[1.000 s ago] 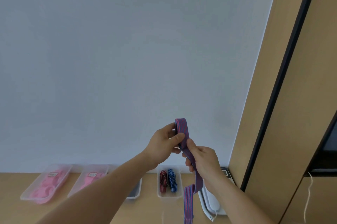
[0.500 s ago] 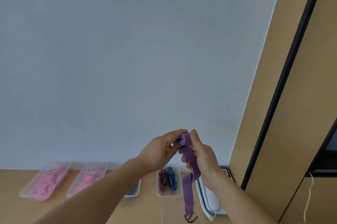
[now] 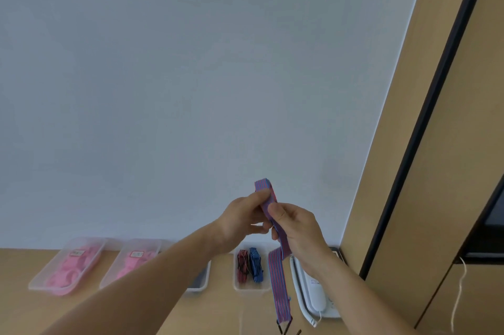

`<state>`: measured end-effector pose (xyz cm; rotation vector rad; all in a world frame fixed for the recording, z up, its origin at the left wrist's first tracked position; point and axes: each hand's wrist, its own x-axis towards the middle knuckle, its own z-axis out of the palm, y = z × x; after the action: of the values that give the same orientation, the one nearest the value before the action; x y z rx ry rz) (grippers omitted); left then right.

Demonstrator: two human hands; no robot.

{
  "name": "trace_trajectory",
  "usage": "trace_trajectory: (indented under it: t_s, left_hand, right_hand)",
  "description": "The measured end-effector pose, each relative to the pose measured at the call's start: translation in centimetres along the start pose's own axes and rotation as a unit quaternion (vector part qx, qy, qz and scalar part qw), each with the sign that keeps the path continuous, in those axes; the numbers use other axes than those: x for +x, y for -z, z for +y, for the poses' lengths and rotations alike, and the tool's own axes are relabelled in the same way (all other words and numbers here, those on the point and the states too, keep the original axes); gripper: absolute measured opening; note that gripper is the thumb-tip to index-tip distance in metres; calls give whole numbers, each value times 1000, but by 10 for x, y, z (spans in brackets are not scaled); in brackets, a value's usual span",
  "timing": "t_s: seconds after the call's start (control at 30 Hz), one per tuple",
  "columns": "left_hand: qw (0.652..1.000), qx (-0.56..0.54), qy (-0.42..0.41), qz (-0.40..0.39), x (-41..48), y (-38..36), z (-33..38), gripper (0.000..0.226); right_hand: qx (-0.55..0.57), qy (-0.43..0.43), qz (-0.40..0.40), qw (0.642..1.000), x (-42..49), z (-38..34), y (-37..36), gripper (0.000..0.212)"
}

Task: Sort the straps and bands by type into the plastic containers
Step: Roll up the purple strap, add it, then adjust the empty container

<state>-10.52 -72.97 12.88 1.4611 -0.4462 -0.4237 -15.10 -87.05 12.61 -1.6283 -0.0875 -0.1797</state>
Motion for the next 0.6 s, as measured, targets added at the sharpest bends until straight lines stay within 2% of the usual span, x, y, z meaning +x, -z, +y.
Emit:
trace_trajectory:
  t_s: [0.07,0.2,0.37,0.43,0.5,0.6]
  left_hand:
    - [999,-9,-29,12,0,-1,0,47]
    - [997,-17,-36,66,6,4,-1,28]
    - [998,-41,-19,54,5,5,1,43]
    - [996,-44,-30,69,6,3,1,43]
    - [992,-71,-44,94,9,4,3,31]
    - [983,-112,-48,138,15,12,8,22]
  right_hand:
    - [-31,-6,11,999,0,0,1,41]
    - [-60,-40,39,997,0,4,5,51]
    - [-85,-44,59,994,-1,3,4,57]
    - [-105,-35,61,992,1,6,5,53]
    - [-102,-24,53,993,0,9,7,42]
    - [-33,-40,13,999,-2,11,12,24]
